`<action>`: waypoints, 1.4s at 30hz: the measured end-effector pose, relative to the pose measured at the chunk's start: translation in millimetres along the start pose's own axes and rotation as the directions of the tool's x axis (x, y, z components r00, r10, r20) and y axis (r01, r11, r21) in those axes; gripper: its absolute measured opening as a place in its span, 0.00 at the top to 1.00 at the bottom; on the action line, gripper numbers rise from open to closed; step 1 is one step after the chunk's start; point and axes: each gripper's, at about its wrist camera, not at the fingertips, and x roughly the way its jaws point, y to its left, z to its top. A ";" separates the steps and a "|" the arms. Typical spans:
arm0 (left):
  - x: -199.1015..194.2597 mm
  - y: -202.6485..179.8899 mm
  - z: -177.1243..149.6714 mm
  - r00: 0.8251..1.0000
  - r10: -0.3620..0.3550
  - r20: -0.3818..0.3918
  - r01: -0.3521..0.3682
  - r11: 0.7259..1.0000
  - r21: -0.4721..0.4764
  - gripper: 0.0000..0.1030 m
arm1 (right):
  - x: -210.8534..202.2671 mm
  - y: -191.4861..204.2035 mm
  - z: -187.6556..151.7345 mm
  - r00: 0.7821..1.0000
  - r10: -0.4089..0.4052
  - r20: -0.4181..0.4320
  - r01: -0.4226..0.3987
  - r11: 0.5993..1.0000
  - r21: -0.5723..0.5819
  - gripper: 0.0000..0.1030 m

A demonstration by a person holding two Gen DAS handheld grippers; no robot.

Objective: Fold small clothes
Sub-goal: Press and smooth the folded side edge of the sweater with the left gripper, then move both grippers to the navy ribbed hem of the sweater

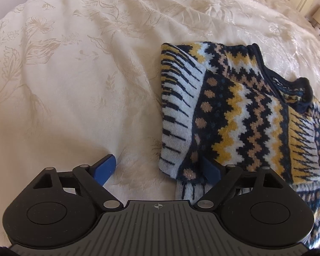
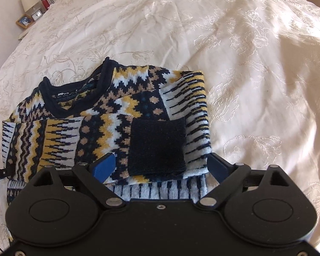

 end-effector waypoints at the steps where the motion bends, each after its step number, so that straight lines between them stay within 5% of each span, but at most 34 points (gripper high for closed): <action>1: -3.0 0.7 -3.5 1.000 -0.004 -0.001 0.004 1.000 0.012 0.15 | -1.9 1.6 -3.7 1.000 0.002 -0.001 -0.002 1.000 0.000 0.03; 18: -27.9 12.3 -82.0 0.994 -0.062 -0.088 0.068 0.995 0.070 0.08 | -20.8 40.2 -90.7 0.997 -0.017 -0.080 0.020 0.999 0.031 0.03; 33: -18.4 -1.9 -86.5 0.996 -0.014 -0.092 0.028 0.989 0.145 0.00 | -62.3 43.8 -167.4 0.995 -0.072 -0.073 0.082 0.985 0.154 0.03; 37: -18.7 -6.1 -86.5 0.994 -0.013 -0.107 0.028 0.990 0.139 0.01 | -70.8 32.9 -179.4 0.995 -0.068 -0.079 0.079 0.986 0.147 0.02; 42: -43.5 4.5 -105.1 0.995 -0.046 -0.088 0.055 0.994 0.097 0.18 | -76.5 15.6 -191.7 0.996 -0.039 -0.086 0.049 0.991 0.126 0.01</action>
